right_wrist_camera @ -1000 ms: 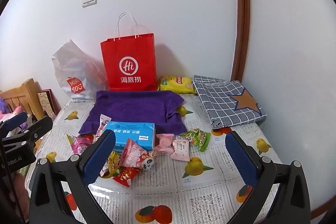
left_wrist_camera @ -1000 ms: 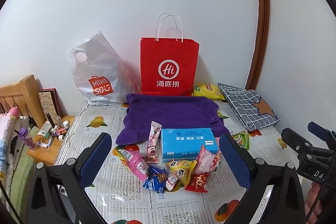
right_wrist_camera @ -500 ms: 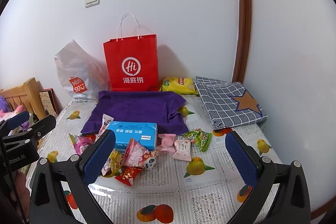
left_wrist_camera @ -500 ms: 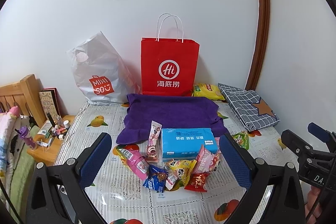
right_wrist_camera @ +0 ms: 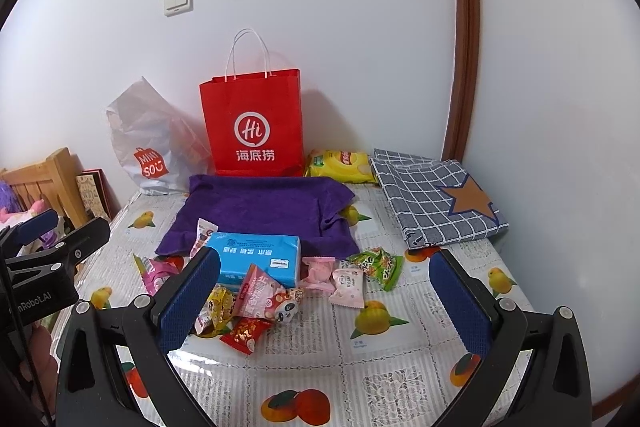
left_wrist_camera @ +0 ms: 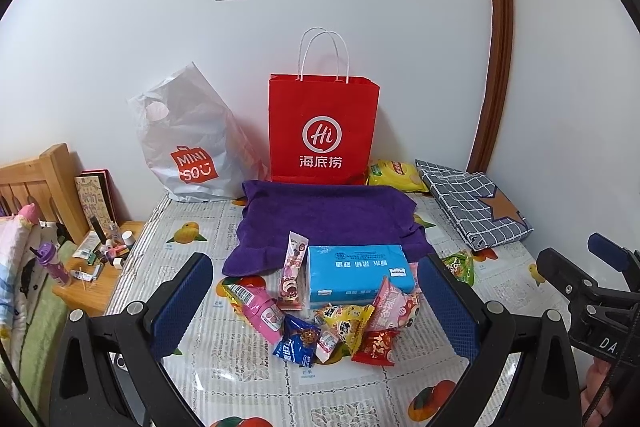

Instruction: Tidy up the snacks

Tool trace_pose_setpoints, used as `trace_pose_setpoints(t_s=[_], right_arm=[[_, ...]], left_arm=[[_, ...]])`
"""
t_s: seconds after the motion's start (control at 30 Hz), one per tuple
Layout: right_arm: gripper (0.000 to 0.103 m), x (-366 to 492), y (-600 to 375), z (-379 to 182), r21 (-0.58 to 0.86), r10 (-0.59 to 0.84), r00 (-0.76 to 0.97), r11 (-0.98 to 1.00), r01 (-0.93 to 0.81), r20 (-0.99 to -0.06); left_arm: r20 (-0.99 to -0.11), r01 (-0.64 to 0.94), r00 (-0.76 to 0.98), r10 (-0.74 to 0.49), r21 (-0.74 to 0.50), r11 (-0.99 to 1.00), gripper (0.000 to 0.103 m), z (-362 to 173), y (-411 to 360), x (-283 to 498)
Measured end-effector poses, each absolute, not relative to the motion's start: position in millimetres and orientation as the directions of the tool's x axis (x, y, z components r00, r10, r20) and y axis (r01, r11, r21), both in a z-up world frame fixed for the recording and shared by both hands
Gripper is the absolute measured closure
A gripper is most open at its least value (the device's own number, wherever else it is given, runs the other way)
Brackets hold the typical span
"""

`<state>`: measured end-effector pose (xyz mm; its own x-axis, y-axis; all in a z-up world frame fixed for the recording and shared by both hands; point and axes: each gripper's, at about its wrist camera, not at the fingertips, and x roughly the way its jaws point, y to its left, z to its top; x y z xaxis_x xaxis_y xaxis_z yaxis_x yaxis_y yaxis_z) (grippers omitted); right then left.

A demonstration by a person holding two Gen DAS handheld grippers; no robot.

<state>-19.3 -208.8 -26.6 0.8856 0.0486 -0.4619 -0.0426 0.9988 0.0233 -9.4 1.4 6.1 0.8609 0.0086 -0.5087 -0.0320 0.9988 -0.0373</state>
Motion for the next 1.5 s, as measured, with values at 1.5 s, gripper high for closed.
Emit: trace_pose_setpoints(t_s=[1.5], right_arm=[[0.000,-24.4,-208.4,-24.3,0.021,0.055,0.889,0.998,-0.051,-0.454]], left_arm=[[-0.505,-0.028,0.863,0.006,-0.036,0.999,0.001,7.7,-3.3,-12.1]])
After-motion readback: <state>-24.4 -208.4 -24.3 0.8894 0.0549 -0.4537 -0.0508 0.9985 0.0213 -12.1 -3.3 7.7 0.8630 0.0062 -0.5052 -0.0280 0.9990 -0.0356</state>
